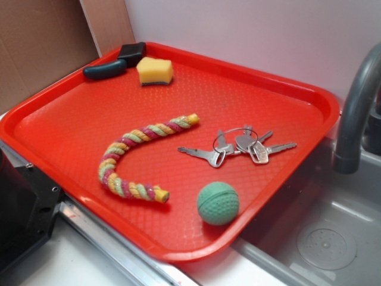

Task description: Grab the silver keys.

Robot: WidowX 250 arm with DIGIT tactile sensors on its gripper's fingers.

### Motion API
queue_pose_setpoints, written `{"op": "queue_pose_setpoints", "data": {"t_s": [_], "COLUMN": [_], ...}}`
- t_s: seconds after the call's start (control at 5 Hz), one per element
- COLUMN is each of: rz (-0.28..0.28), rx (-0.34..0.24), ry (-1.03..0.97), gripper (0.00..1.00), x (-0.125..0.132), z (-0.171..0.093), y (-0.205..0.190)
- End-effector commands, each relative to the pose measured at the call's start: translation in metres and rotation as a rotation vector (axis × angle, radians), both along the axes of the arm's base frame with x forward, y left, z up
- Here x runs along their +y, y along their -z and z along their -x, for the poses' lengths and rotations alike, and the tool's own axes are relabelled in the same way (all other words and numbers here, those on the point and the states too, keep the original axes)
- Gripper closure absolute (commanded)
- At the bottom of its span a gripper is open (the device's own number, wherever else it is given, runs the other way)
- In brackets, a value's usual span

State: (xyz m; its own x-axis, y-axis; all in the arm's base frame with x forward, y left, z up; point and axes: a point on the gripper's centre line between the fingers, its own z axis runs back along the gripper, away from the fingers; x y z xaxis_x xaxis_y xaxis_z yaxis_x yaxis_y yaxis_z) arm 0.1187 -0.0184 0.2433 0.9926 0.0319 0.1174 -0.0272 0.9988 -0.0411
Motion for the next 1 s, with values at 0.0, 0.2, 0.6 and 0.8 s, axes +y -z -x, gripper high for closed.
{"op": "queue_pose_setpoints", "data": {"t_s": [0.0,0.2,0.6,0.8], "rz": [0.0,-0.007,0.072,0.066], "rx": [0.0,-0.118,-0.233,-0.249], "ry": [0.0,0.172,0.373,0.45], "gripper": [0.0,0.0,0.0,0.0], "x": [0.0,-0.031,-0.087,-0.108], "z": [0.0,-0.043,-0.073,-0.076], "y": [0.0,0.037,0.092,0.121]}}
